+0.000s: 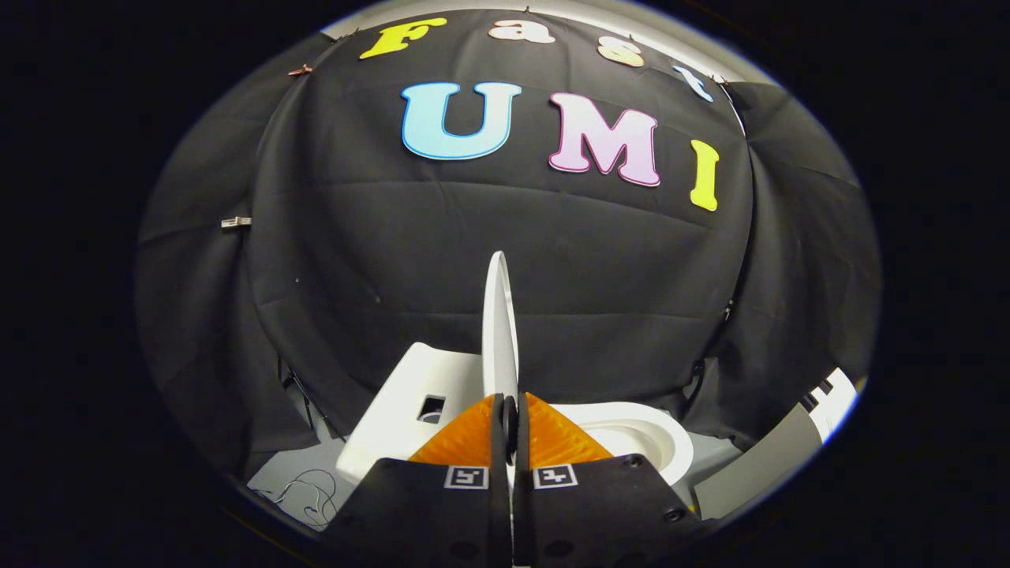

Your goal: Open the toilet lid.

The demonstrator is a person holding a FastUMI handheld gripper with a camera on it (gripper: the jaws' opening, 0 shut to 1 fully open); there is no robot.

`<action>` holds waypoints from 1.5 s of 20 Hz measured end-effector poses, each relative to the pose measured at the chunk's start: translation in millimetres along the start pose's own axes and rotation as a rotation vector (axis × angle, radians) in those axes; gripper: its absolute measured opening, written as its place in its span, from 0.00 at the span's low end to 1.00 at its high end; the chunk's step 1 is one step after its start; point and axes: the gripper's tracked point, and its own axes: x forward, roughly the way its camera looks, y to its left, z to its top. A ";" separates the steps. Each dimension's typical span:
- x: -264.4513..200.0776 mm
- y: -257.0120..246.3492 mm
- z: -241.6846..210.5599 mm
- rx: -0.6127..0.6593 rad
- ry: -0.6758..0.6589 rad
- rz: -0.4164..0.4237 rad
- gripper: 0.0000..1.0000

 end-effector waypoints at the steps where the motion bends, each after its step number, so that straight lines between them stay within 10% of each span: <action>1: 0.0 6.8 -0.8 -0.017 0.003 0.002 0.06; 13: 1.6 45.4 -6.7 -0.052 -0.035 0.043 0.15; 17: 4.5 56.5 -29.0 -0.059 0.028 0.097 0.52; 20: 3.8 57.5 -39.6 -0.058 0.049 0.128 0.99; 30: -12.6 57.7 -41.8 -0.062 0.070 0.218 0.99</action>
